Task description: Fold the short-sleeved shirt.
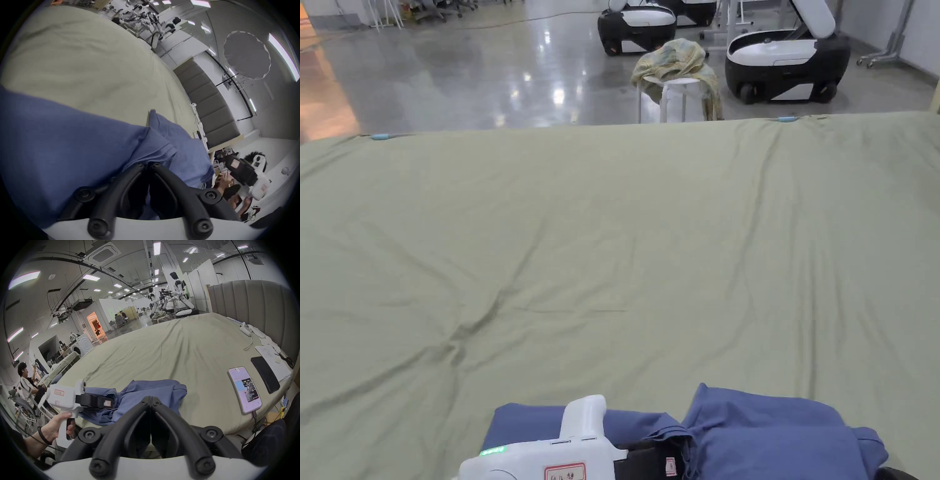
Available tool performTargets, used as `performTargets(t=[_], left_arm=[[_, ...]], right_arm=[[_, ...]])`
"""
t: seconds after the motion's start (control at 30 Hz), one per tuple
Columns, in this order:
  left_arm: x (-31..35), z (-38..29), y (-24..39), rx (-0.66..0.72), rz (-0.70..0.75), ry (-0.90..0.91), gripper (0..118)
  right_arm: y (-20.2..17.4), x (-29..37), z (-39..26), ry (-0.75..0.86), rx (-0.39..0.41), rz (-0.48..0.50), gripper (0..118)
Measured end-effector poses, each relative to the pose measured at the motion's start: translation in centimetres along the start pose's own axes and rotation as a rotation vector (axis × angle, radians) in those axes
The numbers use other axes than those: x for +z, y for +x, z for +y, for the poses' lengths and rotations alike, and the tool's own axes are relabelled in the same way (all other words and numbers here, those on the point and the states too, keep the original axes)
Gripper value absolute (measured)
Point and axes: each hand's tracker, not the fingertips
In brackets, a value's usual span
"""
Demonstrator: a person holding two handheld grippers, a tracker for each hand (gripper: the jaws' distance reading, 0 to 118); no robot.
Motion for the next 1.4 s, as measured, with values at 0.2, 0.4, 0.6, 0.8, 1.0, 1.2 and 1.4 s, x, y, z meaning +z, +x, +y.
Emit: performTargets(t=[0.2,0.4,0.6,0.8,1.0,1.2,1.4], left_arm=[[8.6,1.3,-0.6,-0.036,0.029,0.099,8],[20.0,1.7,-6.7,0.089,0.164,0.306,65],[16.8,0.3,-12.8,0.406,-0.07,0.26,65],[12.2,0.1,-12.4,0.438,-0.176,0.227,35],[15.9,1.6,-10.5,0.415,-0.111,0.241,15],[23.3,3.9,-2.8,0.166,0.16,0.379,15],[13.5,3.2,7.6,-0.101,0.109,0.228,14]], right_arm=[[0.2,-0.4,-0.3,-0.006,-0.023,0.033,0],[-0.1,-0.6,-0.9,-0.036,-0.003,0.045,0],[-0.2,0.8,-0.9,-0.061,-0.008,0.064,0],[0.0,2.0,-0.2,-0.069,0.055,0.024,0],[0.7,1.9,-0.1,-0.049,0.0,0.033,0],[0.9,0.3,-1.0,-0.049,-0.001,0.048,0],[4.2,1.4,-3.5,-0.054,-0.031,0.057,0]])
